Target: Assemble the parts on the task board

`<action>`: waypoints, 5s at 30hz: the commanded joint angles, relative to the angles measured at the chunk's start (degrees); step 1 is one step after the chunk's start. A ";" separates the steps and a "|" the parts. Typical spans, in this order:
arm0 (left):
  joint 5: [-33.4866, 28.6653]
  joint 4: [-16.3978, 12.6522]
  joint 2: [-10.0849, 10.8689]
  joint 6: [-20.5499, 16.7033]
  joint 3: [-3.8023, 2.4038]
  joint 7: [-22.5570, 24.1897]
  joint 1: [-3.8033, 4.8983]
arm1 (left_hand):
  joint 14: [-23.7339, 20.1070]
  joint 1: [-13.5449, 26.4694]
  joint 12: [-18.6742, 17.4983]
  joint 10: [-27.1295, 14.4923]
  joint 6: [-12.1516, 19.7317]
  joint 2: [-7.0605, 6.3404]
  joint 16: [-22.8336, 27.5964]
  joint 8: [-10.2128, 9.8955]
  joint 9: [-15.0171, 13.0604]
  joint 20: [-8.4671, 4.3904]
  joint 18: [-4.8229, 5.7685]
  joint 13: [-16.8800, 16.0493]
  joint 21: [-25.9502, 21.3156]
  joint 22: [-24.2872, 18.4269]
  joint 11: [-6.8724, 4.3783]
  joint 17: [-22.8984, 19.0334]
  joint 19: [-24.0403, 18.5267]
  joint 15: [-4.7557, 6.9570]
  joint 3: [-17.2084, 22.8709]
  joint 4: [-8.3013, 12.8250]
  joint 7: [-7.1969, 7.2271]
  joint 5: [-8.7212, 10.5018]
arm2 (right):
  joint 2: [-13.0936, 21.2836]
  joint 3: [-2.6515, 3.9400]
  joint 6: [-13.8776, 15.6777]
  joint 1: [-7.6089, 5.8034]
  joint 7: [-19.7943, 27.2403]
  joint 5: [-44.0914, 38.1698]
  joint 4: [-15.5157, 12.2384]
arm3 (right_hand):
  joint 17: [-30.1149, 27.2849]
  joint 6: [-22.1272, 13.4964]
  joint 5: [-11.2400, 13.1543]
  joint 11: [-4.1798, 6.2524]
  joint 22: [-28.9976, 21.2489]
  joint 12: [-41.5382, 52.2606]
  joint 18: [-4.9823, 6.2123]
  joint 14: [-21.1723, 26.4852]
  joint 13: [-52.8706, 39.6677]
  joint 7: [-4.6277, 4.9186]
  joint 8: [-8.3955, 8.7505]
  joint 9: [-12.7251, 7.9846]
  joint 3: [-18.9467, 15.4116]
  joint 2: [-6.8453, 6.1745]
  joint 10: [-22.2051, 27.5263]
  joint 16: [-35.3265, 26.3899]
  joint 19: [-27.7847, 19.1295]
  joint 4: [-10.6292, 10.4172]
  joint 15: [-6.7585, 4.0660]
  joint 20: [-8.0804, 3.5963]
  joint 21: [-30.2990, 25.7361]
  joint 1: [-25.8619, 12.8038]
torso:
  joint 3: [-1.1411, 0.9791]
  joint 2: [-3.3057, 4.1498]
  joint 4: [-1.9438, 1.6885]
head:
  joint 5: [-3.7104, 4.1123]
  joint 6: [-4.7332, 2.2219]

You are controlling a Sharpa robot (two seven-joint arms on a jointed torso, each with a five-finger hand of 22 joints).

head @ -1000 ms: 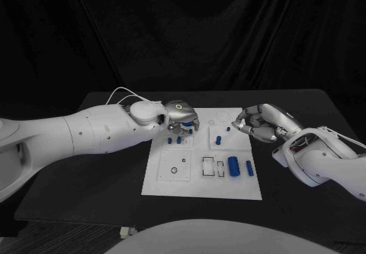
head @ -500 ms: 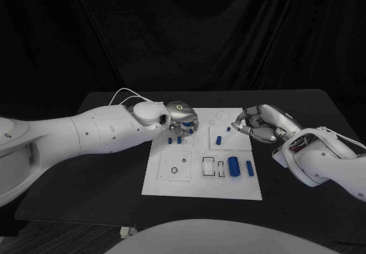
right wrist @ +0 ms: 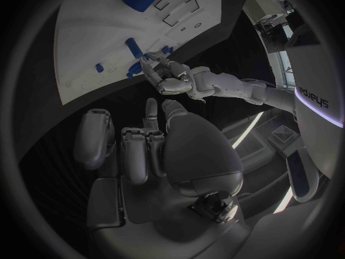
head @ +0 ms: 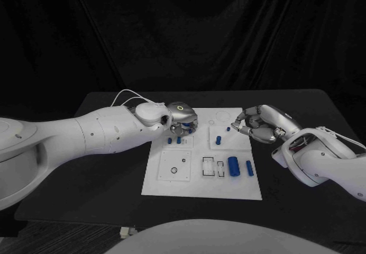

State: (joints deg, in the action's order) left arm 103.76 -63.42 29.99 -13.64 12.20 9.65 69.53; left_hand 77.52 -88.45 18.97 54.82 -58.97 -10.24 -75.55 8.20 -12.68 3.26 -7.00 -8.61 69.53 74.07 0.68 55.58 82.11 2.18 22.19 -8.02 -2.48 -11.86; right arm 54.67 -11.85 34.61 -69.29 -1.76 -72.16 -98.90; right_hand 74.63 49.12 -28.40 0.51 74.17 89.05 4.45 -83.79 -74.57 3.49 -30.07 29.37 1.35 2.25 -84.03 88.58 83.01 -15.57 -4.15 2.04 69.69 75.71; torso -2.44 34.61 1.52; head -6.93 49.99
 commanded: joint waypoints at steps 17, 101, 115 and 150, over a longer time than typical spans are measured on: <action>0.11 0.36 0.09 -4.29 -0.06 2.94 -0.48 | 2.27 1.85 -4.31 10.13 -6.29 1.02 -0.33 0.47 0.17 -0.92 2.61 1.20 -0.27 10.14 -0.59 1.72 0.03 1.47 3.50 2.97 -0.79 -0.13 | -0.01 0.04 -0.64 0.62 -1.35 -0.37 -0.07 | 15.37 -0.17 -0.93 0.30 10.07 0.95 -0.06 -6.21 -15.43 -0.15 -0.60 0.51 0.68 -0.91 -5.97 1.42 -0.30 -0.46 -0.15 -0.01 -0.10 1.09 | 0.03 0.02 0.04 | -0.27 0.01; -1.23 -4.47 8.06 1.88 -0.05 1.76 0.26 | 1.35 2.97 -8.86 13.35 -5.84 0.03 1.67 -2.40 1.35 -0.55 2.12 1.70 -3.36 9.44 0.17 -1.37 -1.23 0.97 5.79 3.56 -1.58 4.73 | -0.94 0.04 -1.84 1.76 -1.80 -0.06 1.46 | 15.37 -0.17 -0.90 0.35 9.92 0.95 0.03 -6.21 -15.43 -0.20 -0.60 0.50 0.91 -0.98 -5.97 1.42 -0.51 -0.46 -0.18 -0.03 -0.57 1.29 | 0.00 0.02 -0.01 | 0.27 0.01; -1.23 -3.43 7.27 2.43 -0.04 1.01 -0.41 | 0.12 3.72 -11.75 9.75 0.87 -0.90 3.03 -4.71 3.05 -0.37 1.87 2.07 -5.04 9.09 0.37 -3.38 -2.11 0.83 6.24 3.65 1.06 4.64 | -0.99 0.04 -2.31 1.84 -1.98 0.07 1.44 | 15.37 -0.18 -0.90 0.36 9.89 0.95 0.06 -6.21 -15.43 -0.21 -0.59 0.50 0.95 -0.97 -5.97 1.42 -0.55 -0.46 -0.18 -0.03 -0.68 1.32 | 0.01 0.01 0.01 | 0.34 0.01; -1.45 -2.97 14.94 -10.57 -0.07 0.68 0.52 | -1.34 3.84 -13.09 6.47 8.11 -2.42 5.09 -3.68 5.27 0.19 1.43 0.92 -8.07 8.53 0.51 -6.53 -3.01 0.39 5.78 2.01 5.60 7.67 | 1.30 0.06 -0.35 -0.91 -1.45 -0.37 1.55 | 14.30 -0.36 -0.85 0.23 9.31 0.26 0.43 -5.92 -14.56 -0.04 -0.03 0.06 1.26 -1.57 -5.26 0.49 -1.34 -0.57 -0.12 0.01 -2.63 1.53 | 0.13 -0.07 0.00 | -0.80 0.01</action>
State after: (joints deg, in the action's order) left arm 102.59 -66.56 44.68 -20.84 12.20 10.64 69.70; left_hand 76.16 -85.36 5.92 60.81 -50.37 -12.13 -70.88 4.22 -7.95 3.53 -7.04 -6.86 61.97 74.08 1.25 49.38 80.00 2.65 27.14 -5.22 3.27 -4.85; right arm 55.88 -11.92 32.57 -69.68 -2.93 -71.99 -97.39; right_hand 74.63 49.11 -28.40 0.51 74.17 89.03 4.47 -83.79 -74.57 3.50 -30.07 29.34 1.36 1.32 -84.03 88.56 81.83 -15.58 -4.15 2.14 67.74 76.63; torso -2.37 34.57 1.51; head -7.71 49.99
